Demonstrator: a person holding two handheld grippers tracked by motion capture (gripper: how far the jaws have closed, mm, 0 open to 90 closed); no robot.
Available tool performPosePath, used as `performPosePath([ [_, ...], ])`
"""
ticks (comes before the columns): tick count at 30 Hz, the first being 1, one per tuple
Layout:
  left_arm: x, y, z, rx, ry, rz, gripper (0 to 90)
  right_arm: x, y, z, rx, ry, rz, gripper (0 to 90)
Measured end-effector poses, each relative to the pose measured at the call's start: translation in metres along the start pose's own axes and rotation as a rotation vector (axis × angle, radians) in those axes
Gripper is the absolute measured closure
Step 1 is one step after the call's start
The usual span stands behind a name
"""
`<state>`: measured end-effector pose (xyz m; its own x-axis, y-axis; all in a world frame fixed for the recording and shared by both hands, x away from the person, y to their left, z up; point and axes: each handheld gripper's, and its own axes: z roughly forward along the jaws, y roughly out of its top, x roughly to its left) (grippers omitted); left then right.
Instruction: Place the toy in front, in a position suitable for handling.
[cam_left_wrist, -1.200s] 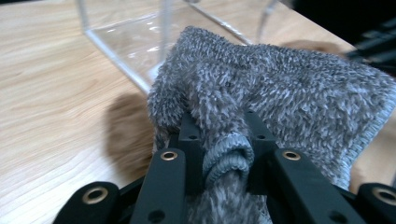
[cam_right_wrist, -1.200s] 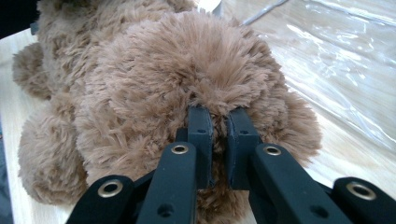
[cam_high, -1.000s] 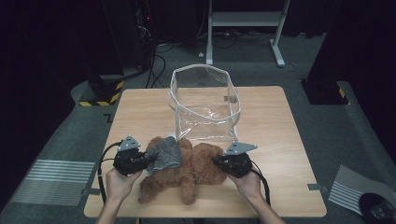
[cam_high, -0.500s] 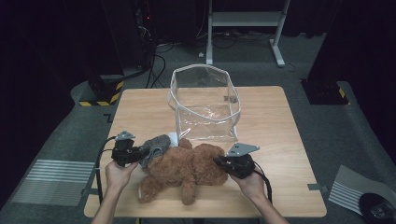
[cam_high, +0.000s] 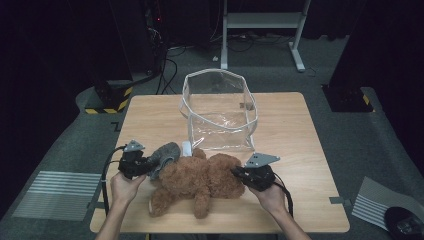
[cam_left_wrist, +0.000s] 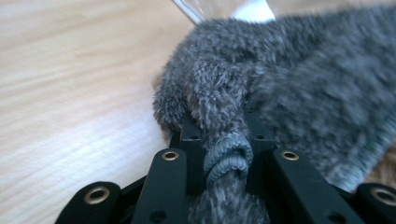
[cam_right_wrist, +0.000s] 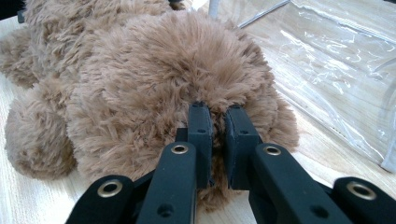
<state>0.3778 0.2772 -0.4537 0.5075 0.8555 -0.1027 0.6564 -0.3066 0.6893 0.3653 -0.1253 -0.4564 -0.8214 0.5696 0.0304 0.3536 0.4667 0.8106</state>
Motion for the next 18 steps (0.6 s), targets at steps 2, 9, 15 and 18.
performPosePath([
  [2, 0.0, 0.0, 0.011, 0.03, 0.009, -0.012, 74.9, 0.0, 0.001, 0.0, 0.003, -0.002, -0.003, 82.7],
  [9, -0.003, 0.006, 0.017, 0.086, 0.125, 0.024, 75.0, -0.001, 0.001, -0.002, 0.012, -0.013, -0.006, 83.2],
  [15, 0.003, -0.015, -0.017, 0.031, 0.086, -0.068, 75.0, -0.001, 0.0, -0.002, 0.011, -0.02, -0.005, 83.4],
  [18, 0.006, -0.028, -0.03, 0.011, 0.048, -0.107, 75.0, -0.001, 0.001, -0.002, 0.013, -0.02, -0.008, 83.4],
])
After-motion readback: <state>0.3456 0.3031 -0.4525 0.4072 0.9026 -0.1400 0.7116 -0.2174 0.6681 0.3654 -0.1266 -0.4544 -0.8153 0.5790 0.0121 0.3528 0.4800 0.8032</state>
